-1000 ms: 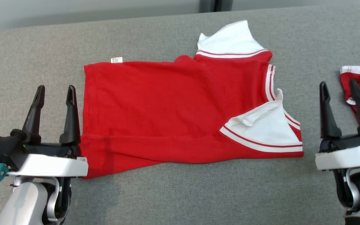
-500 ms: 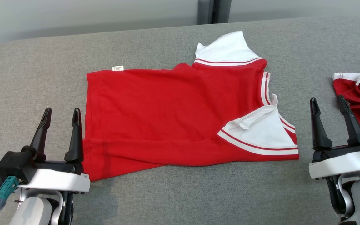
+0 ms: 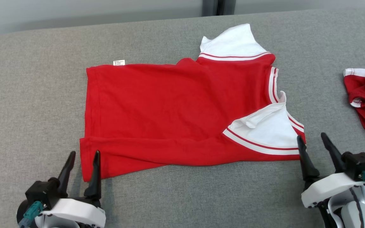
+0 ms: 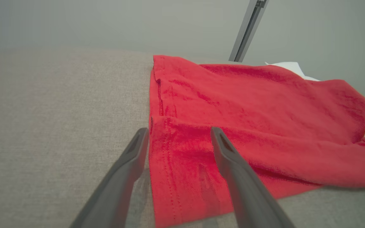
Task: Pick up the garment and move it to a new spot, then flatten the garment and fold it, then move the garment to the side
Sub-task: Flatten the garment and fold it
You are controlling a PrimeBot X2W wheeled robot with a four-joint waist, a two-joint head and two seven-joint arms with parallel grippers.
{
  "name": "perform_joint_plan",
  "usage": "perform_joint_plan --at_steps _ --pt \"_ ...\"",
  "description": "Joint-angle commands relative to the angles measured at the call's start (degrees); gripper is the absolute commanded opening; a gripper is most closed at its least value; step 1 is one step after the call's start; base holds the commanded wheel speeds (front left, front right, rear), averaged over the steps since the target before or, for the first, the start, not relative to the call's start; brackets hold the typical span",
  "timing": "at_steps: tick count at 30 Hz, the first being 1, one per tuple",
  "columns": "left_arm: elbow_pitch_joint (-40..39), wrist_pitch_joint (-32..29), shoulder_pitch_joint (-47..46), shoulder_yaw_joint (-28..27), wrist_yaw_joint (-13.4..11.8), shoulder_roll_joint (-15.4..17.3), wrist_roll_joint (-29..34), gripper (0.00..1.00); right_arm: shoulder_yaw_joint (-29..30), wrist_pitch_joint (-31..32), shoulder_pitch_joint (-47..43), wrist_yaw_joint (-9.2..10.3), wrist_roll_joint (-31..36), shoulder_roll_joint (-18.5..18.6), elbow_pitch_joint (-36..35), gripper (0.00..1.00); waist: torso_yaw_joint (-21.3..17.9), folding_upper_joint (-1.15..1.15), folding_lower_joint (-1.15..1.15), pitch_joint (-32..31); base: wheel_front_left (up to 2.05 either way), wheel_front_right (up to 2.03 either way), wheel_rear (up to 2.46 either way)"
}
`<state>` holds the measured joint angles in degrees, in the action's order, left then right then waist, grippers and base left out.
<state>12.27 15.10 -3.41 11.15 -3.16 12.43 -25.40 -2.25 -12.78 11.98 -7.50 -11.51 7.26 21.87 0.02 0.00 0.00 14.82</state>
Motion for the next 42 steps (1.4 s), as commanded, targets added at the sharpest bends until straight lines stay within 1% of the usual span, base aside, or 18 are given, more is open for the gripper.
perform_joint_plan --at_steps 1,4,5,6,7,9,12,13,15,16,17,18,20,24,28,35,39,42 --pt "2.0 0.1 -0.3 0.0 1.0 -0.4 -0.7 1.0 -0.7 0.1 0.0 0.02 -0.3 -0.1 2.0 1.0 0.3 0.0 0.0 0.8 0.0 0.0 0.0" --pt "5.7 0.0 -1.3 0.2 2.4 -1.0 -1.2 1.0 -1.9 -0.2 1.4 0.02 -0.6 -0.4 4.8 1.0 0.5 0.0 0.0 1.5 0.0 0.0 0.0" --pt "5.7 0.0 -1.3 0.2 2.4 -1.0 -1.2 1.0 -1.9 -0.2 1.4 0.02 -0.6 -0.4 4.8 1.0 0.5 0.0 0.0 1.5 0.0 0.0 0.0" --pt "8.6 -0.1 -1.7 0.4 3.3 -1.4 -2.1 1.0 -2.7 -0.4 2.2 0.02 -0.7 -0.4 6.5 1.0 0.5 0.0 0.0 1.8 0.0 0.0 0.0" --pt "8.6 -0.1 -1.7 0.4 3.3 -1.4 -2.1 1.0 -2.7 -0.4 2.2 0.02 -0.7 -0.4 6.5 1.0 0.5 0.0 0.0 1.8 0.0 0.0 0.0" --pt "12.3 -1.4 -2.5 0.7 4.7 -1.7 -3.4 1.0 -3.6 -0.5 3.4 0.02 -1.2 -0.5 9.0 1.0 0.5 0.0 0.0 2.1 0.0 0.0 0.0" --pt "15.4 -3.5 -2.7 0.9 5.2 -2.1 -4.8 1.0 -4.9 -0.3 4.3 0.02 -1.9 -0.5 11.3 1.0 0.6 0.0 0.0 2.3 0.0 0.0 0.0" --pt "16.2 -4.3 -2.9 0.9 5.5 -2.5 -5.4 1.0 -5.2 -0.3 4.5 0.02 -2.1 -0.5 12.0 0.95 0.7 0.0 0.0 2.4 0.0 0.0 0.0" --pt "17.5 -6.4 -2.9 1.2 6.0 -2.7 -6.2 0.98 -5.5 -0.3 4.9 0.02 -2.7 -0.5 12.8 0.42 0.8 0.0 0.0 2.5 0.0 0.0 0.0" --pt "18.0 -7.1 -2.9 1.5 6.4 -2.7 -6.7 0.77 -5.6 -0.4 5.1 0.02 -3.0 -0.5 13.2 0.26 0.9 0.0 0.0 2.5 0.0 0.0 0.0" --pt "18.2 -7.6 -3.0 1.7 6.6 -2.9 -7.0 0.19 -5.7 -0.5 5.3 0.02 -3.2 -0.4 13.5 0.26 0.9 0.0 0.0 2.6 0.0 0.0 0.0" --pt "18.6 -8.8 -3.0 2.3 7.2 -2.9 -7.3 0.0 -5.9 -0.6 5.5 0.03 -3.4 -0.3 13.7 0.0 0.9 0.0 0.0 2.6 0.0 0.0 0.0" --pt "18.3 -8.8 -3.1 2.6 7.3 -2.7 -7.4 0.0 -5.9 -0.8 5.9 0.04 -4.0 -0.2 13.6 0.0 1.0 0.0 0.0 2.7 0.0 0.0 0.0" --pt "15.6 -9.8 -3.6 2.8 7.4 -0.8 -6.6 0.0 -5.8 -0.9 6.3 0.08 -5.3 0.3 11.8 0.0 1.2 0.0 0.0 2.8 0.0 0.0 0.0" --pt "9.7 -11.9 -2.7 2.4 6.7 2.6 -5.8 0.0 -5.2 0.8 4.5 0.07 -7.1 0.8 7.5 0.0 1.5 0.0 0.0 2.5 0.0 0.0 0.0" --pt "-6.2 -20.1 4.0 0.4 2.2 8.2 -6.1 0.0 -0.9 6.9 -3.9 0.08 -7.7 1.3 -4.4 0.0 1.8 0.0 0.0 1.3 0.0 0.0 0.0" --pt "-14.1 -24.5 8.3 -0.1 -0.1 10.1 -6.6 0.0 2.0 11.2 -9.8 0.08 -6.9 0.0 -11.4 0.0 1.7 0.0 0.0 1.1 0.0 0.0 0.0" --pt "-17.8 -27.4 10.5 0.3 -0.9 10.5 -7.4 0.0 3.2 14.1 -13.0 0.07 -6.5 -1.3 -15.5 0.0 1.5 0.0 0.0 1.3 0.0 0.0 0.0"
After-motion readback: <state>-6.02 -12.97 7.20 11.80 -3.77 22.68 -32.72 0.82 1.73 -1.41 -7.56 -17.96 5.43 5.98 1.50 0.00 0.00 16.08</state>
